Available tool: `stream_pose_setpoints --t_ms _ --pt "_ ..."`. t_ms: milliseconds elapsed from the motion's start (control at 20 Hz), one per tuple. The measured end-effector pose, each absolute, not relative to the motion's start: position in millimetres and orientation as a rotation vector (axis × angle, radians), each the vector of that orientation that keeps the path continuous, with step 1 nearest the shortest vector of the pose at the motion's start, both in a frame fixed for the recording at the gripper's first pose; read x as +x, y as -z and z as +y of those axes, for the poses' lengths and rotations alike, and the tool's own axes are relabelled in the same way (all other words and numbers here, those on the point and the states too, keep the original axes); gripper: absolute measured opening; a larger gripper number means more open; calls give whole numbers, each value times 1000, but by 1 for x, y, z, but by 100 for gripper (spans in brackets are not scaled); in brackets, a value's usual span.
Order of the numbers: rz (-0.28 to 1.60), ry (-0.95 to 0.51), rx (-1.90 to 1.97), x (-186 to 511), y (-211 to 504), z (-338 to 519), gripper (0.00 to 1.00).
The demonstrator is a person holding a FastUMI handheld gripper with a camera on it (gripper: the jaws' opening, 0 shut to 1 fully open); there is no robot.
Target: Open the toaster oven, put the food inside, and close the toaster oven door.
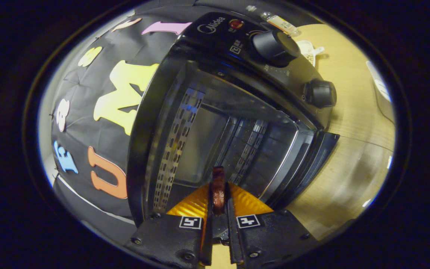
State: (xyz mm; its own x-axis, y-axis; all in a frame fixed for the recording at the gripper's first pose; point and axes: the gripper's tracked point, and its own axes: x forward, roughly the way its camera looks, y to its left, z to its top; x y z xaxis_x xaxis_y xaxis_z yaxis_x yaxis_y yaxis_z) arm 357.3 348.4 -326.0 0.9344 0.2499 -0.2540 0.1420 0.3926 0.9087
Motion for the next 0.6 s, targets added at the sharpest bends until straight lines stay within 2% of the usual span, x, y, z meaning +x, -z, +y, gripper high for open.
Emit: stream_pose_setpoints --t_ms 50,100,450,600 --pt "378 -69 1161 358 326 350 23" --pt "385 -64 1133 358 328 349 30" --pt "389 -46 684 361 333 334 98" --pt "381 -51 537 352 333 324 100"
